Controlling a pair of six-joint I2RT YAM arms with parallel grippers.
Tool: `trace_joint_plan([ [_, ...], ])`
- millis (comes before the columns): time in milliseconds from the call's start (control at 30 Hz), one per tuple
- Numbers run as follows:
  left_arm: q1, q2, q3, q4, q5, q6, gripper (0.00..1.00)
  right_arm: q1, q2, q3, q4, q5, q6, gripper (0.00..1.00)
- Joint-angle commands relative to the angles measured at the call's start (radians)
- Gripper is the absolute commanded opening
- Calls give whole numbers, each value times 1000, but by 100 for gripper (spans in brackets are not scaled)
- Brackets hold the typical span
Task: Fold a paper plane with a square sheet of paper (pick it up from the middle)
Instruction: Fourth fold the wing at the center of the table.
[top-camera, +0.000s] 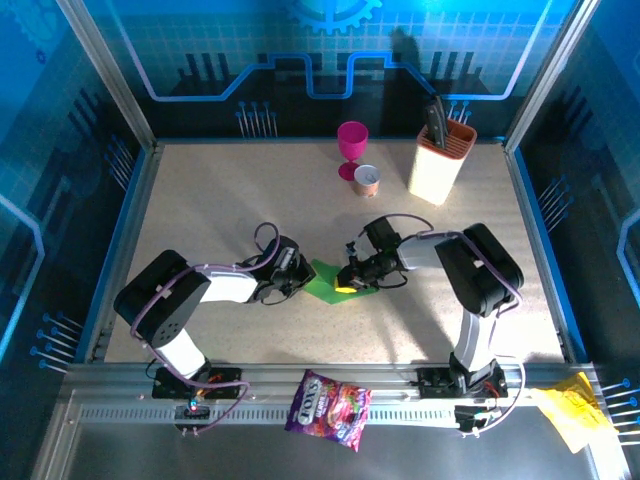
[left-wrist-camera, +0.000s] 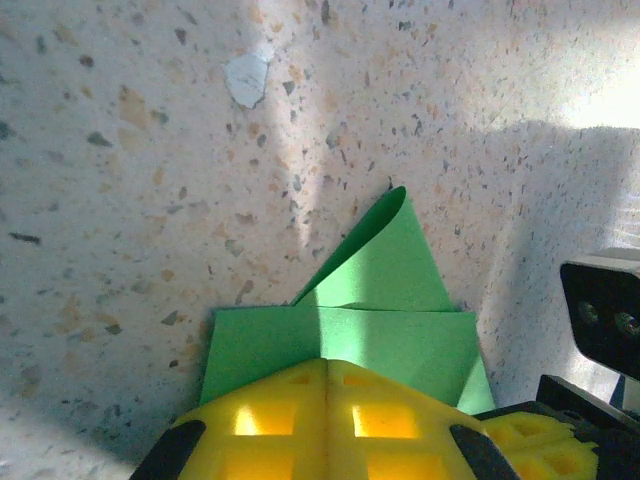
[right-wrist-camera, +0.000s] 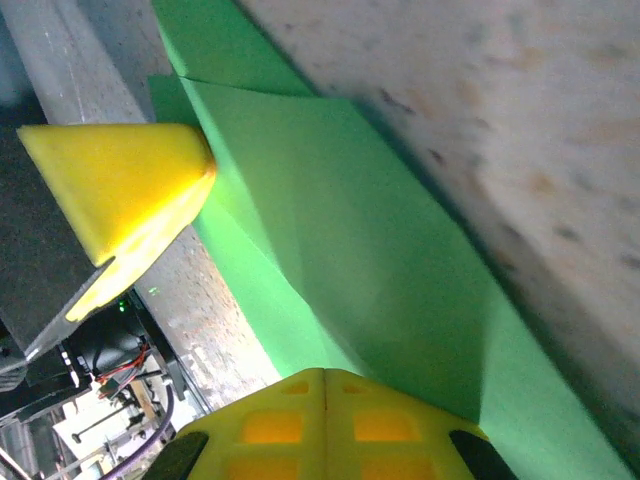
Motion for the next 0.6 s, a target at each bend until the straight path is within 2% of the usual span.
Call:
trace_joint_plan([
  [0, 2, 35, -35, -138, -31, 15, 0, -34, -57, -17, -97, 22, -28, 0],
  [167, 2, 34, -37, -134, -31, 16, 0, -63, -73, -7, -103, 2, -20, 0],
  [567, 2, 32, -35, -135, -34, 14, 0, -26, 23, 57, -104, 53, -4, 0],
])
